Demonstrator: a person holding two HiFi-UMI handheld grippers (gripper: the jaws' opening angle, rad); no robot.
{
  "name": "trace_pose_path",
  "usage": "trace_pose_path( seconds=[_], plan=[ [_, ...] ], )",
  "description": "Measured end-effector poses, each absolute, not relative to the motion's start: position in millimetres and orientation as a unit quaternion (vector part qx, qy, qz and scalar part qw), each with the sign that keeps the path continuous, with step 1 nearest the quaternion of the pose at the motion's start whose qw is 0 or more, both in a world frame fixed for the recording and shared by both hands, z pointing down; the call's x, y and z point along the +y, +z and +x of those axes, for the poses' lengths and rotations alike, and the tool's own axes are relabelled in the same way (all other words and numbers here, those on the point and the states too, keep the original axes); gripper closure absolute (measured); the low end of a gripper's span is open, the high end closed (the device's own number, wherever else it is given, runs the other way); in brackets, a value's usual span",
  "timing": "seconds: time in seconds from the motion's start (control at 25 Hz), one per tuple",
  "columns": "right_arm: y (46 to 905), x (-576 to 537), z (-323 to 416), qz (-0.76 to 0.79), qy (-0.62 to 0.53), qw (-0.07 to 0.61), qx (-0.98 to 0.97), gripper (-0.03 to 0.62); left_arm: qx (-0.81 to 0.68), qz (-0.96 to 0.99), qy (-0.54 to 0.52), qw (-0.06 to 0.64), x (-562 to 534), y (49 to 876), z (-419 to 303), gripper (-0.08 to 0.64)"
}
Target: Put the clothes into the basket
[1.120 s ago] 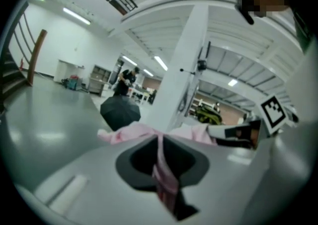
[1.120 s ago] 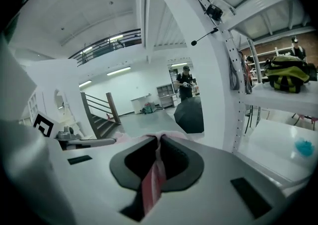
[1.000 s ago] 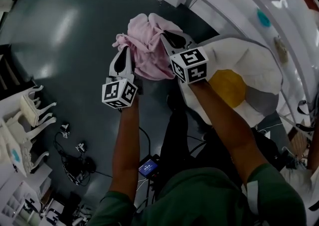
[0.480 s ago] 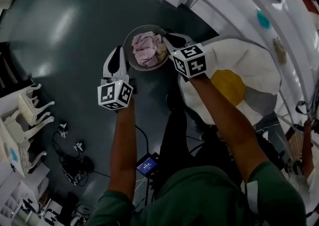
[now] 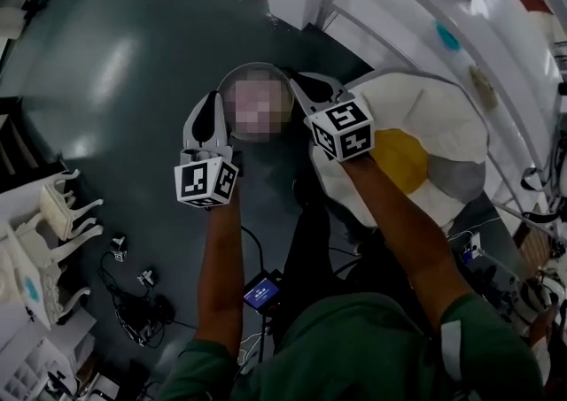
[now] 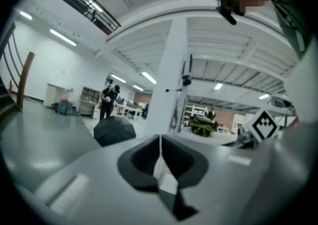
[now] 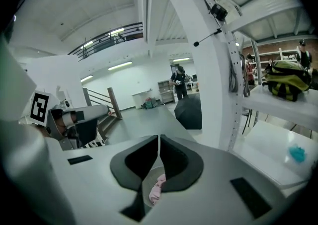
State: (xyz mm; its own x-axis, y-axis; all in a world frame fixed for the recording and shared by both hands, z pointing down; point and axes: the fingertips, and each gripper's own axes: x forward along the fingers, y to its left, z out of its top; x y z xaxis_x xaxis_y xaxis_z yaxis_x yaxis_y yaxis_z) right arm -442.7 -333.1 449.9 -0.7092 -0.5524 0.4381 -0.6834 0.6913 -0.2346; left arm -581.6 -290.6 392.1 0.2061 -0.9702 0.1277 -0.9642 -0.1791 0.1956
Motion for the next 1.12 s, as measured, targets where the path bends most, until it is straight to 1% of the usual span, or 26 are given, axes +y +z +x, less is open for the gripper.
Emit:
trace_pose_path(
  seconds=[0.16,0.32,0.52,0.64,0.8,1.12],
  plan=[
    [398.9,-319.5,-420.8,0.348,0.172,0.132,-0.912,0.586,-0.615,0.783,-0.020,0.090,-286.3,353.3,-558.8,0.552],
    [342.2,-297.6,-391.6,0.343,0.149,0.111,-0.921,0.588,-0.597,0.799,-0.027,0.067,-277.4,309.8,-529.6,0.552],
    [256.1,-273.9,-342.4,0.345,0.109,0.081,-0.929,0.588,-0.561,0.827,-0.024,0.022,-264.7,247.9,-479.9,0.552],
    [218.7,-243.3,-312.9,0.354,0.085,0.061,-0.929,0.588,-0.538,0.842,-0.023,-0.006,-240.1,219.2,-451.7,0.552],
    [193.1,-190.0,-278.4,0.346,0.066,0.049,-0.934,0.588,-0.525,0.850,-0.010,-0.031,-193.5,193.9,-422.1,0.552],
    [165.6,-92.1,-195.8,0.354,0.063,0.042,-0.932,0.588,-0.527,0.848,0.024,-0.046,-106.8,166.1,-381.2,0.552]
  ],
)
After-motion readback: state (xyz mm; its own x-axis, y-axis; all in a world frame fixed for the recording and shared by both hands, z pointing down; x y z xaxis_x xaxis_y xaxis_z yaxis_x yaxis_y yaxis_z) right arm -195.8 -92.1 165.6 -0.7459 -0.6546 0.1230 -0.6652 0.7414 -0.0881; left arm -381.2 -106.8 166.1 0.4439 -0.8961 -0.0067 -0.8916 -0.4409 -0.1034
